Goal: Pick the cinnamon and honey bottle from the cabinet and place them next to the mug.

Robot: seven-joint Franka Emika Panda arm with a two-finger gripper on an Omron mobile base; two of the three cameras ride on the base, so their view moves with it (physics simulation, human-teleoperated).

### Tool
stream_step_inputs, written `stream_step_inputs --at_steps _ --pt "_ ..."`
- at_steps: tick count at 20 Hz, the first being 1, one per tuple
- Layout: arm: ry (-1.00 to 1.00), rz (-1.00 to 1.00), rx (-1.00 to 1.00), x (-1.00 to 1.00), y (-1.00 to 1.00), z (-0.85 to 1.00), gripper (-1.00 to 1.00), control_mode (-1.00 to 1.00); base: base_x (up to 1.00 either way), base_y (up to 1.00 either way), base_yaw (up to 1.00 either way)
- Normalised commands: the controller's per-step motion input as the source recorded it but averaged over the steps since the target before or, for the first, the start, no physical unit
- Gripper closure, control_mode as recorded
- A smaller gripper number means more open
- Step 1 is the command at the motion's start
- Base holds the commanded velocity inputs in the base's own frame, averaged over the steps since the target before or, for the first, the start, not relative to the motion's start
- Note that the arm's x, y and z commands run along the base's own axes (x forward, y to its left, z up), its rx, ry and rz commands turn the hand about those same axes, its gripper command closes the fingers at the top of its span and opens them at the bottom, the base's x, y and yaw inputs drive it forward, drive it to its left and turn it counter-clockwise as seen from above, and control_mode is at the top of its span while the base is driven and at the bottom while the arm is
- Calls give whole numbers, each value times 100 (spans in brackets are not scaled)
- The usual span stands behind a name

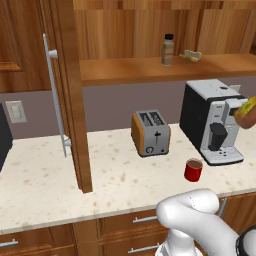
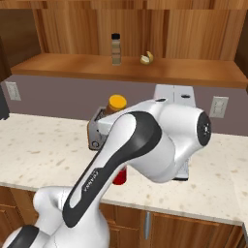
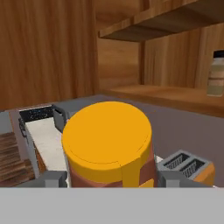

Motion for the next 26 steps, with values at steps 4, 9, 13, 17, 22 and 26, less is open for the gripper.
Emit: stream_step_inputs --at_steps 4,9,13,17,22,26 --pt "0 7 0 0 0 -65 100 -100 0 0 0" --pt "1 6 0 0 0 -77 100 -100 0 0 0" --pt "1 5 0 6 0 -87 100 -100 0 0 0" --pt "3 4 -1 12 0 -86 100 -100 0 0 0" --pt "11 6 -4 36 0 -55 100 -100 0 0 0" --pt "15 14 -2 54 -13 -14 100 -100 0 0 0"
